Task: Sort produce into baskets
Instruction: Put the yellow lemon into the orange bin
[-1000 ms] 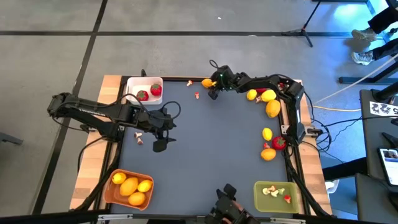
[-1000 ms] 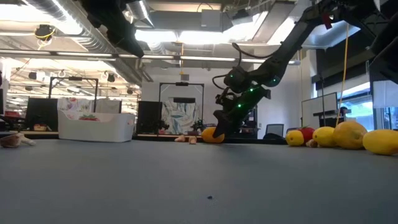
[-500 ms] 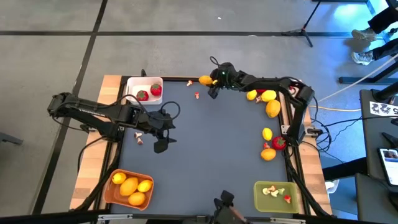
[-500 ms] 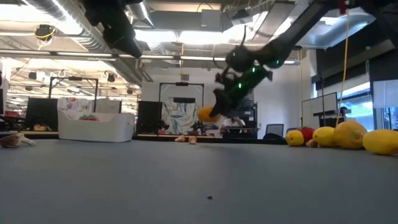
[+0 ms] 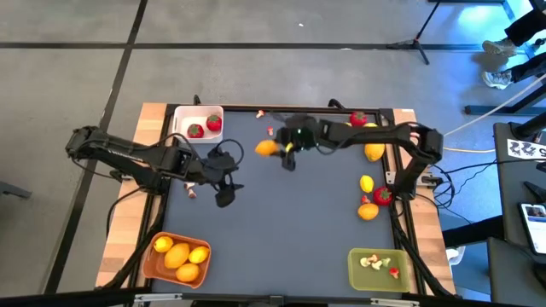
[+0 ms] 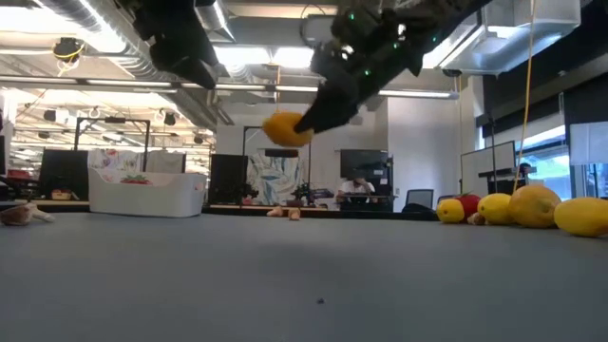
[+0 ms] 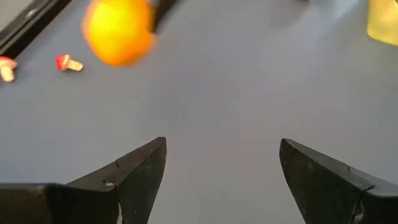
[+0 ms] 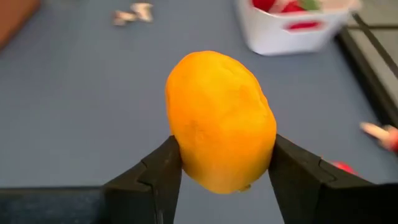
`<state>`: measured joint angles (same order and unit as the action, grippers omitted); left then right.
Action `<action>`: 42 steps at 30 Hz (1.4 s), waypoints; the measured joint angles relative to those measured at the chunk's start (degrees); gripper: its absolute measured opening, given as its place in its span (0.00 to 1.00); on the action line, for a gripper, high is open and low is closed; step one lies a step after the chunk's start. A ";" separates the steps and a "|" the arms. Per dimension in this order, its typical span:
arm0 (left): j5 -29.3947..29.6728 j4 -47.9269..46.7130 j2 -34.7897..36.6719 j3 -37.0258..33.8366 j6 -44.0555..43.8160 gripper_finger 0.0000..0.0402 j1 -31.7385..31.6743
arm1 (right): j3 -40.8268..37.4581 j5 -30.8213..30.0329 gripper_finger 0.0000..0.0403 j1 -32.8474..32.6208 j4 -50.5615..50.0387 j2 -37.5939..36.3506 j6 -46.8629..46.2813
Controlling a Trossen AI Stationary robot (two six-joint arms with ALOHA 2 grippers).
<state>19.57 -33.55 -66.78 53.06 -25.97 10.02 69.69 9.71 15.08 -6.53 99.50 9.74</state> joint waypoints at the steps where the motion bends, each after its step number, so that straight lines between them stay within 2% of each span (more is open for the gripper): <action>1: 1.28 -0.05 0.00 -0.22 -1.22 0.77 0.49 | 0.00 -0.02 0.49 -1.41 0.34 0.00 0.02; 4: 5.21 0.00 -0.02 -1.21 -4.86 0.77 2.19 | 0.00 -0.05 0.49 -5.33 1.69 -0.01 0.96; 8: 6.53 2.94 -0.36 -3.17 -6.63 0.77 3.64 | 0.00 -1.15 0.49 -9.64 6.10 -0.02 1.03; 19: 7.96 14.65 -1.53 -3.98 4.87 0.77 4.89 | 0.00 -4.17 0.49 -14.37 10.93 -0.02 -0.70; 27: 7.62 16.86 -1.59 -3.98 8.45 0.76 3.42 | -0.02 -4.99 0.49 -16.70 14.82 0.00 -1.02; 30: 7.55 17.91 -1.62 -3.96 10.06 0.71 3.76 | -0.02 -5.72 0.49 -17.05 16.21 0.00 -1.12; 37: 7.67 18.00 -1.62 -3.98 11.16 0.53 3.97 | -0.02 -6.02 0.51 -16.99 16.54 0.00 -2.21; 42: 7.48 17.78 -1.62 -3.96 11.55 0.52 3.97 | -0.04 -7.28 0.61 -17.03 16.70 0.00 -4.70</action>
<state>27.05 -15.77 -68.40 49.10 -14.41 14.00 69.65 2.44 -1.96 10.17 99.50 5.04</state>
